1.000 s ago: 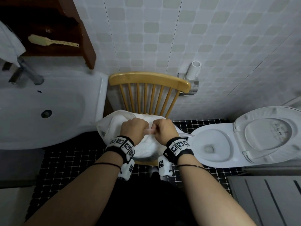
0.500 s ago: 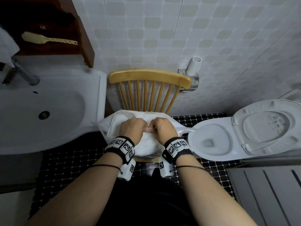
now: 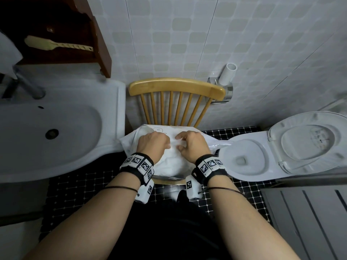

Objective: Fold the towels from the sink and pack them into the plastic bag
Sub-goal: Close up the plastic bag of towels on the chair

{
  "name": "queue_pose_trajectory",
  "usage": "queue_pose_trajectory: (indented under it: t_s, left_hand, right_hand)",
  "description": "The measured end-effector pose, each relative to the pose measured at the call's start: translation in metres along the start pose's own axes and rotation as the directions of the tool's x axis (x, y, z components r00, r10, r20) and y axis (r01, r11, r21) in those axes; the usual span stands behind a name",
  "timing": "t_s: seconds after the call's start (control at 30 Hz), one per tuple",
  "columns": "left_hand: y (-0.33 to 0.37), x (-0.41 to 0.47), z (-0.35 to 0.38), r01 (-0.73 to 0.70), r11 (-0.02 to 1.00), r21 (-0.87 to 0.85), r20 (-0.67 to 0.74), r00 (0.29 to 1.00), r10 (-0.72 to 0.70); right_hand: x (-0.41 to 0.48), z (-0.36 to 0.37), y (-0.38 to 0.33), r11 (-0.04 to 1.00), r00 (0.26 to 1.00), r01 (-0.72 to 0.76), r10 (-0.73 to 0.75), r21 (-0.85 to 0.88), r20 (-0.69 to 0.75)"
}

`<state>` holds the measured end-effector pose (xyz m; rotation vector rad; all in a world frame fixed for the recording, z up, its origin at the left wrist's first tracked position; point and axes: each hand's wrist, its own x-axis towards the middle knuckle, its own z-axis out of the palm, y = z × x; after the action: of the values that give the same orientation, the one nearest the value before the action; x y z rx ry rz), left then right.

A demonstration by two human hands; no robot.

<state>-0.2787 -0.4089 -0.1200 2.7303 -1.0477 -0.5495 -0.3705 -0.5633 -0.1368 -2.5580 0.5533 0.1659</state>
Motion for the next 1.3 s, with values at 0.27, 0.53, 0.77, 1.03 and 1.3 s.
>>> queue_pose_trajectory:
  t_s: [0.27, 0.53, 0.77, 1.03, 1.3]
  left_hand:
    - [0.006, 0.004, 0.003, -0.035, 0.997, 0.075, -0.008, 0.999, 0.036]
    - [-0.011, 0.012, -0.007, -0.040, 0.977, -0.208, 0.074, 0.996, 0.057]
    - [-0.011, 0.016, -0.033, -0.025, 0.907, -0.421, 0.021, 0.999, 0.037]
    - [-0.004, 0.017, -0.026, 0.027, 0.954, -0.300, -0.092, 0.994, -0.057]
    - [0.024, 0.002, -0.029, 0.089, 0.973, -0.211, -0.297, 0.943, -0.151]
  right_hand:
    - [0.002, 0.012, -0.010, 0.999, 1.000, -0.014, 0.014, -0.041, -0.015]
    - [0.011, 0.012, 0.001, 0.993, 0.997, -0.060, 0.056, 0.104, 0.048]
    - [0.002, 0.016, 0.007, 0.995, 0.995, -0.093, 0.091, 0.027, 0.048]
    - [-0.015, 0.011, 0.016, 1.000, 1.000, -0.011, 0.011, 0.025, -0.006]
    - [-0.030, 0.008, 0.035, 1.000, 0.992, 0.015, -0.016, -0.010, -0.125]
